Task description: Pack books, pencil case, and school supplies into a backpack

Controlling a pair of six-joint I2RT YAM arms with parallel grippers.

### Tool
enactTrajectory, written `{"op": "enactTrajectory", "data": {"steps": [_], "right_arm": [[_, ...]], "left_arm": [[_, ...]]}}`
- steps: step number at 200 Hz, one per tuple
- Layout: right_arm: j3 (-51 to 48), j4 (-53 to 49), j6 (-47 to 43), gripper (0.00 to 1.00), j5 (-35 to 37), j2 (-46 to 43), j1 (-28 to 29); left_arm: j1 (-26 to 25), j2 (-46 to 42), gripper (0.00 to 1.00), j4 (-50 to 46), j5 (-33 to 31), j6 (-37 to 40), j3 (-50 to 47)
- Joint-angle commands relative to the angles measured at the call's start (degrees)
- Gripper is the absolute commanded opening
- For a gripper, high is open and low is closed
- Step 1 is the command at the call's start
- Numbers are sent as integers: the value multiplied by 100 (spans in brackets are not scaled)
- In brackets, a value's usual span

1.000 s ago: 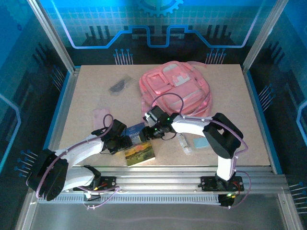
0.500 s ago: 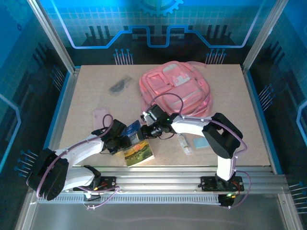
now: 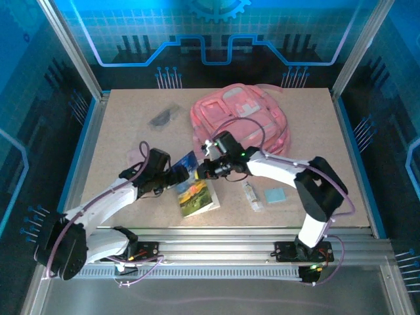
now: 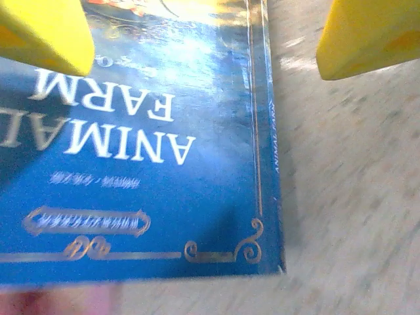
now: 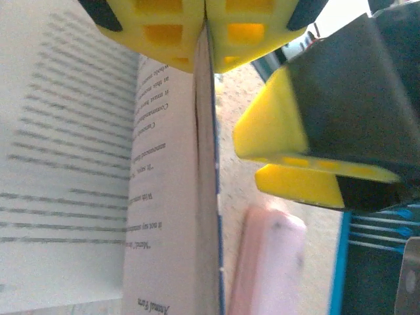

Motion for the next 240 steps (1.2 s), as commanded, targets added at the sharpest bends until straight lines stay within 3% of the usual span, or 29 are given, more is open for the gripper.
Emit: {"op": "enactTrajectory", "data": {"steps": [1,23,94,160,176,194,240], "right_arm": [[0,186,-119,0,-568,-631,-373],[-81,360,-13,0,-866,-911,-724],[-539,1747,835,0,-1836,-1140,-1475],[-854,2453,1266,0,-2215,-1228,-1665],[-859,2453,1244,0,-2242,-1147,-1664],[-882,2385,1156,0,-2172,-1047,-1673],[-917,2305,948,0,-1779,-746,-1803]], "left_arm": [[150,-255,94,489,173,338,369],[272,-309,99,876,194,308,414],[423,180,98,3307,1044,-346,24],[423,934,93,4023,1475,-577,-100],[428,1070,83,4503,1753,-789,-145],[412,1086,64,4883,1933,-880,-143],[415,934,20,4747,1980,-733,-65]]}}
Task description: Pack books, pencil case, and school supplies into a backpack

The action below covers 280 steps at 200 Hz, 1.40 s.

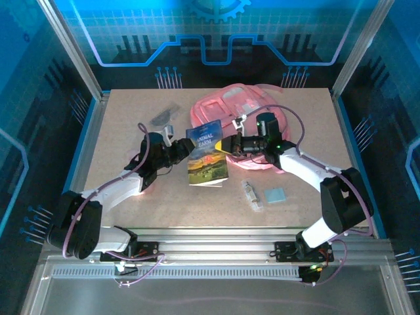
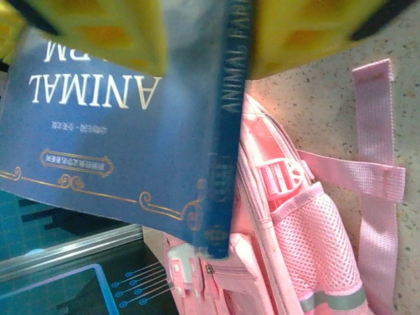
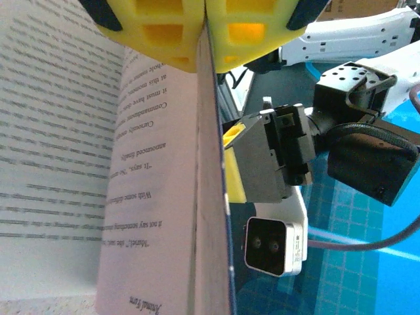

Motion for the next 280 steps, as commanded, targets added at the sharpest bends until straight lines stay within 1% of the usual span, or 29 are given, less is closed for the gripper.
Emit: {"op": "enactTrajectory", "data": {"steps": [1,7,25,41,49,54,59,63,67,73,76,80,86,92,95,113,128,148,168,185,197,209,233,259,280], "right_arm": [[-39,293,-155,0,111,223,-40],[-11,295,-179,0,147,276,-42],[115,203,-255,0,196,427,-59],[264,-78,-377,0,341,504,-79],[343,-252,-429,4,424,501,-94],[369,-326,-423,9,478,482,-115],[384,-445,-400,18,576,436,-128],[408,-579,-381,27,695,389,-137],[427,-749,-372,39,833,337,-149],[471,-1031,-370,60,1065,248,-152],[494,-1195,-364,68,1192,206,-147],[523,-1391,-363,74,1351,128,-152],[556,-1621,-356,80,1528,9,-145],[562,-1817,-315,97,1679,-113,-151],[558,-1886,-281,100,1759,-177,-150],[461,-2196,-2,100,2082,-570,-147],[234,-2033,424,100,2175,-865,-109],[-241,-1282,1320,100,2263,-1164,22],[-765,-201,2279,100,2442,-1234,230],[-1103,873,3020,100,2680,-1172,430],[-1210,1341,3362,100,2874,-1094,562],[-1238,1659,3575,100,3033,-997,662],[-1326,2566,3988,100,3334,-696,825],[-1322,3391,4418,100,3459,-251,890],[-1268,3957,4642,100,3509,111,940]], "left_arm": [[-62,-129,19,409,426,15,76],[-69,-106,15,448,453,-18,71],[-64,-51,0,577,504,-129,84],[-71,-24,0,583,500,-134,159],[-66,-15,0,567,451,-123,213],[-66,-15,0,535,396,-104,259],[-66,-9,0,473,299,-106,301],[-66,0,0,424,223,-104,356],[-66,8,0,379,138,-87,411],[-66,26,0,272,-27,-65,508],[-62,34,0,217,-122,-59,561],[-65,54,0,127,-249,-68,633],[-62,86,0,12,-457,-84,739],[-63,126,0,-48,-643,-72,847],[-66,147,0,-63,-734,-68,904],[-64,280,0,22,-1317,-138,1153],[-65,433,0,219,-1786,-209,1350],[-66,744,0,623,-2277,-377,1570],[-82,1082,0,1151,-2595,-683,1692],[-152,1294,0,1480,-2866,-868,1749],[-242,1353,0,1470,-3088,-893,1825],[-329,1375,0,1465,-3279,-974,1847],[-480,1337,0,1824,-3544,-1212,1684],[-616,1229,0,2044,-3677,-1670,1431],[-731,1128,0,2341,-3749,-1875,1232]]}}
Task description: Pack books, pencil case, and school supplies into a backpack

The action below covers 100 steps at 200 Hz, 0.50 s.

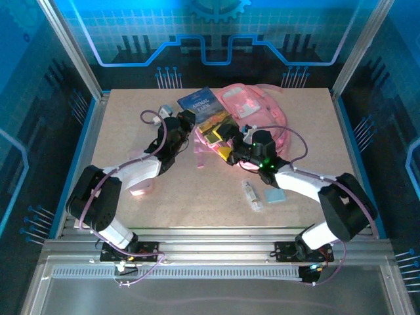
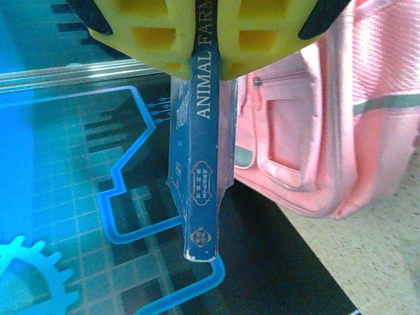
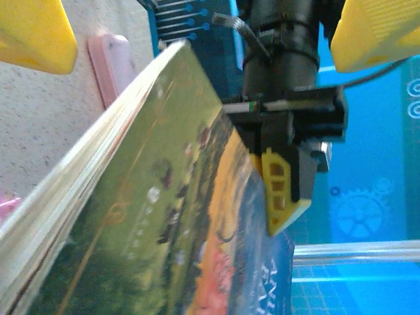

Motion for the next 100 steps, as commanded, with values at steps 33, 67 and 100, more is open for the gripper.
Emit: {"op": "enactTrajectory", "data": {"steps": [33,67,100], "right_arm": [[-22,1692,491,94,649,493,25],[94,1530,224,53,736,502,-114],[30,1699,117,6,642,488,-300]], "left_arm": [[-204,-475,0,862,-322,-786,-357],[-230,-486,0,1002,-192,-1073,-500],[-248,-446,0,841,-50,-990,-433]]}}
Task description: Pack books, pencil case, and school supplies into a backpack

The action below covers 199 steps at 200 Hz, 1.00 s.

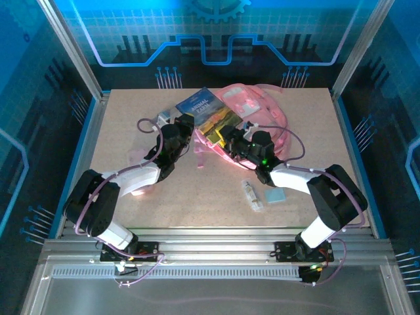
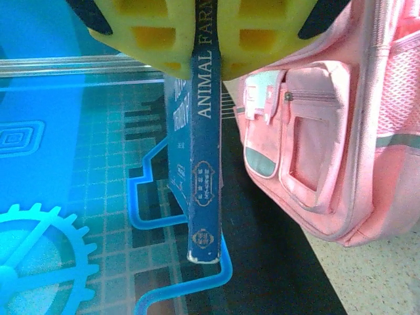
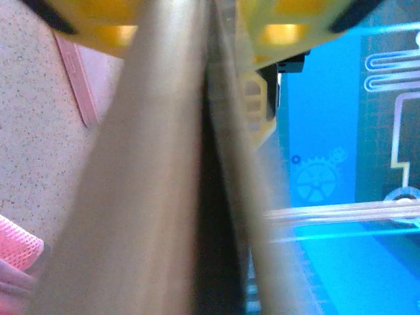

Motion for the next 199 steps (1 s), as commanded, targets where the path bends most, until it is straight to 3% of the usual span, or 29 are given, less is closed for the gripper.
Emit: {"op": "enactTrajectory", "data": {"steps": [1,12,43,59,97,122,161,199], "right_arm": [[29,506,-212,5,186,-22,-210],[2,411,-327,0,115,-116,-316],[14,-605,-1242,0,-314,-785,-881],[195,-1797,-2058,0,-462,-1304,-1273],[612,-4554,-3909,0,-69,-2543,-2300],[948,-5788,-4711,0,31,-3059,-3122],[1218,-6815,-5349,0,-904,-3223,-4603],[1099,-7227,-5539,0,-1704,-3286,-5506]], "left_arm": [[-69,-189,0,327,163,-31,42],[-70,-133,4,208,379,226,167],[-126,121,49,-35,1388,1199,579],[-303,233,58,-24,1735,1796,664],[-945,523,64,-1667,2163,3755,1628],[-1200,1050,65,-2756,2516,4755,2506],[-1455,2275,65,-5009,2441,6343,4296],[-1527,3002,69,-5838,2168,7397,5072]]}}
